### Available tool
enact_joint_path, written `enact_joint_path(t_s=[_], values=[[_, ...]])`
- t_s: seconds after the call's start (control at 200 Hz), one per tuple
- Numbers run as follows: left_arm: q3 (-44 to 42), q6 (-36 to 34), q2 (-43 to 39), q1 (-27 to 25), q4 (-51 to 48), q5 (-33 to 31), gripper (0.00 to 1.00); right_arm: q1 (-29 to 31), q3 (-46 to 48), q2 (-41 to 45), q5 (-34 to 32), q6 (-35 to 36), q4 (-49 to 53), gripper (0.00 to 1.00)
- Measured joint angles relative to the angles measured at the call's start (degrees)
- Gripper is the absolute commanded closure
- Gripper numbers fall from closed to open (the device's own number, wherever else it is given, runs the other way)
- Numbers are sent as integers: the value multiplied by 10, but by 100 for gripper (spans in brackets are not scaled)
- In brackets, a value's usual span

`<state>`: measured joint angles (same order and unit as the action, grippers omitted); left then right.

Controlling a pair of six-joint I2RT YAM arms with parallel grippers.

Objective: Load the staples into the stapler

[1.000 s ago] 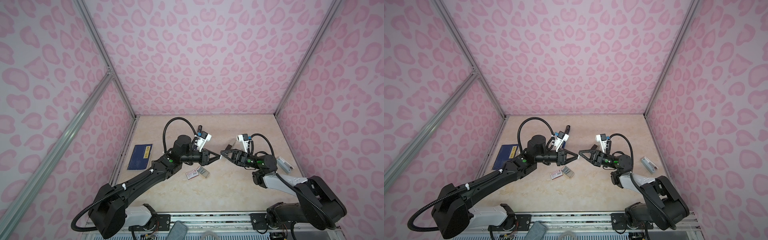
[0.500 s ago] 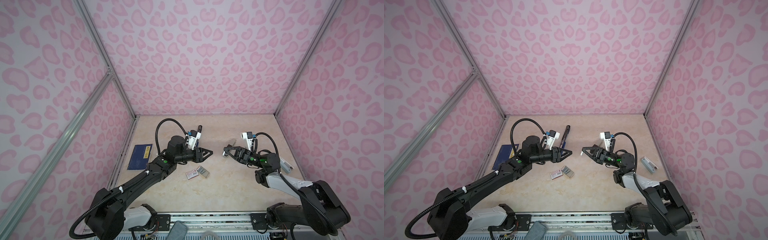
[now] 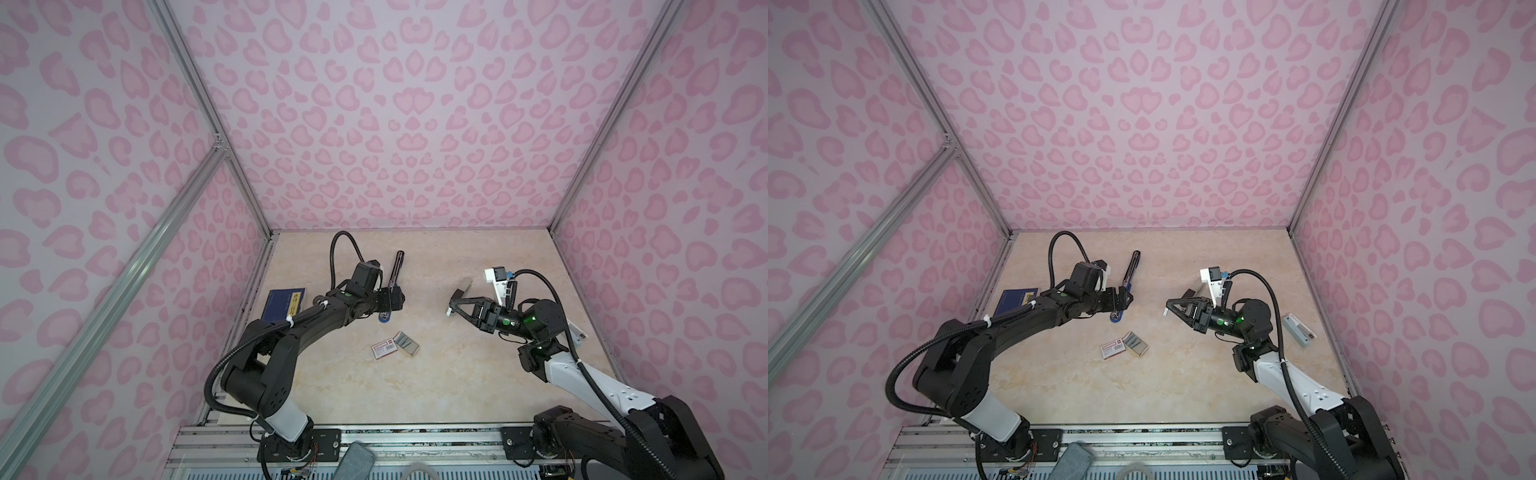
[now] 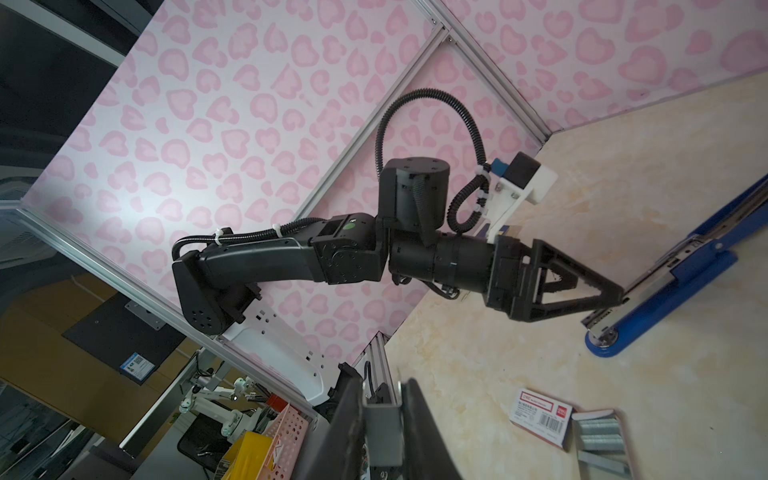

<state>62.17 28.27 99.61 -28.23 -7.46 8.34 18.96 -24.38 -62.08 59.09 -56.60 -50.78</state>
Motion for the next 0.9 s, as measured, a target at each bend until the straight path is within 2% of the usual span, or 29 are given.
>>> enact_joint_path(t_s=[0.275,0.44,0.615,0.78,0.9], values=[[85,-14,120,14,-15,0,21,0,0,49,-13,59,107,81],[86,-12,133,5,-16,22,37,0,2,52,-21,78,136,81],[76,-2,133,-26,-16,33,53,0,5,41,-21,79,137,81],[77,11,136,-58,-15,23,52,0,7,33,-21,77,129,81],[77,26,136,-78,-7,24,41,0,8,32,-22,77,128,80]])
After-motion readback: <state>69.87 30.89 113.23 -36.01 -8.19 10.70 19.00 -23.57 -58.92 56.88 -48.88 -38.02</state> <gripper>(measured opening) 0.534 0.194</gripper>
